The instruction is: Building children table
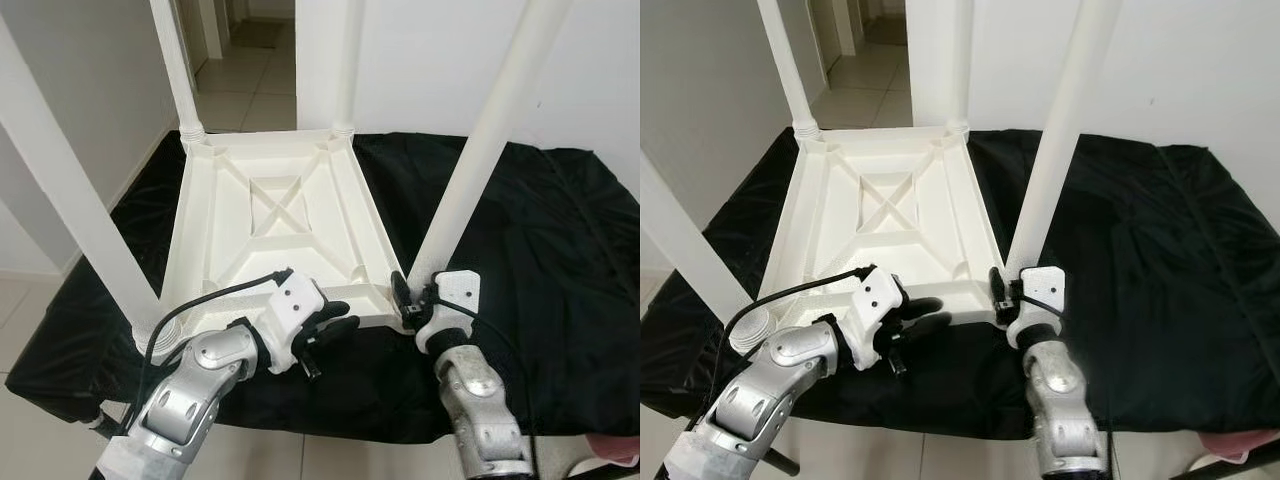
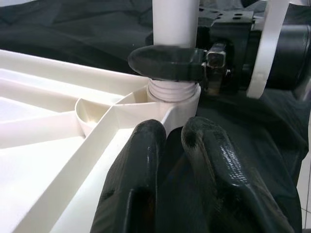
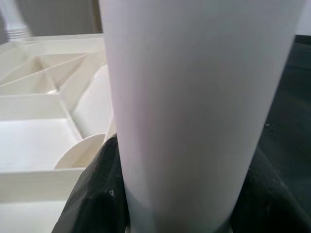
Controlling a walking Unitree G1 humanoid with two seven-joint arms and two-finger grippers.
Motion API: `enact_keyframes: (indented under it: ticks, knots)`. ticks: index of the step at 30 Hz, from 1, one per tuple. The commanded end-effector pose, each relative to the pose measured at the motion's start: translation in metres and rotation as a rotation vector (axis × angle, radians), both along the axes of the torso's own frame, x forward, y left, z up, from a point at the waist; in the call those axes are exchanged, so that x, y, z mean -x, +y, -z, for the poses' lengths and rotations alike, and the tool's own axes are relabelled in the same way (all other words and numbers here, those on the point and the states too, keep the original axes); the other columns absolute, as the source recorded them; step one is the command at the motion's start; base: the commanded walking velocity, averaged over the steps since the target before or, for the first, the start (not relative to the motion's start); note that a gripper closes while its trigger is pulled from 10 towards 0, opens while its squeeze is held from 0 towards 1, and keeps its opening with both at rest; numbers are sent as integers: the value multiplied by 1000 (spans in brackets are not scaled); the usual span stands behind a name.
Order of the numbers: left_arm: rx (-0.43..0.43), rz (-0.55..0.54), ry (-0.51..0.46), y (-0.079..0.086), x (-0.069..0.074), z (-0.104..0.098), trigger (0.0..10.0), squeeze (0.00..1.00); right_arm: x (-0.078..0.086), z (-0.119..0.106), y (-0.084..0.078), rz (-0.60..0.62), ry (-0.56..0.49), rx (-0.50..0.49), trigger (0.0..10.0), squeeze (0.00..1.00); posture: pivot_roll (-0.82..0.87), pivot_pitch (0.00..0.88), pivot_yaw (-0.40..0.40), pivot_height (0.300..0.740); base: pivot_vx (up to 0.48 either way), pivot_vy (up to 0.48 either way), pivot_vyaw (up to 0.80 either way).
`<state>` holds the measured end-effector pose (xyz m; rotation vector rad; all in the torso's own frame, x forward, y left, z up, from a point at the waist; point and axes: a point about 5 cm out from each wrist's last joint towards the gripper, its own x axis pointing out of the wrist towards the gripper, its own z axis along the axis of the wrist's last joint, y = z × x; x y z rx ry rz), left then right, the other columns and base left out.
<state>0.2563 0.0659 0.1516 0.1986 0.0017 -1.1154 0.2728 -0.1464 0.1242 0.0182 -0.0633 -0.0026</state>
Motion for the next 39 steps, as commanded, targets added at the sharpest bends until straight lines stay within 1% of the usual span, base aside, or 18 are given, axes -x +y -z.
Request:
enact_keyframes:
  ticks: [1,5,8,9,12,13,15,16,18,20,21,27,30,31,33,34,36,39]
  knots:
    - [-16,7,6,2,-2,1,10000,0,3,21,-11,150,118,-11,10000,0,-72,60,45,740,0,0,0]
    - [-15,3,5,3,-3,0,10000,0,3,21,-10,171,114,-11,10000,0,-68,66,45,740,0,0,0]
    - [-15,-3,3,3,-3,0,10000,0,3,17,-5,185,89,-36,10000,0,-64,69,46,740,0,0,0]
    - [-15,-4,0,3,-3,0,10000,0,3,15,-4,179,71,-46,10000,59,-63,70,44,740,0,0,0]
    - [-15,-5,-3,2,-2,0,10000,0,3,14,-2,178,60,-51,10000,59,-63,70,44,740,0,0,0]
    - [-13,-9,-2,2,-2,0,10000,0,4,11,-2,172,40,-56,10000,1000,-66,73,41,740,0,0,0]
    - [-13,-9,-2,2,-2,0,10000,0,4,11,-2,172,40,-56,10000,1000,-66,73,41,740,0,0,0]
    - [-9,-12,-4,2,-2,0,10000,0,5,9,-4,177,22,-46,10000,1000,-67,74,39,740,0,0,0]
    - [3,-19,-11,0,-3,-1,10000,0,4,0,-7,141,-36,-44,10000,992,-74,78,36,740,0,0,0]
    - [6,-20,-13,0,-4,-2,10000,0,4,-3,-7,127,-54,-40,10000,992,-74,78,36,740,0,0,0]
    - [7,-21,-13,-1,-4,-2,10000,0,3,-6,-6,95,-72,-36,10000,0,-76,79,36,740,0,0,0]
    - [14,-21,-11,-2,-4,-3,10000,0,3,-12,-5,-1,-90,-22,10000,0,-78,84,39,740,0,0,0]
    - [16,-20,-4,-2,-4,-3,10000,0,3,-17,-5,-145,-107,3,10000,0,-80,85,43,740,0,0,0]
    - [16,-20,-4,-2,-4,-3,10000,0,3,-17,-5,-145,-107,3,10000,0,-80,85,43,740,0,0,0]
    - [16,-16,-3,-3,-3,-3,10000,0,1,-20,-9,-210,-115,24,10000,0,-81,84,41,740,0,0,0]
    - [16,-16,-3,-3,-3,-3,10000,0,1,-20,-9,-210,-115,24,10000,0,-81,84,41,740,0,0,0]
    - [11,0,4,-5,0,-1,10000,0,-4,-24,-13,-331,-107,77,10000,0,-83,66,37,740,0,0,0]
    - [9,8,7,-6,1,0,10000,0,-6,-25,-14,-377,-101,94,10000,0,-83,66,37,740,0,0,0]
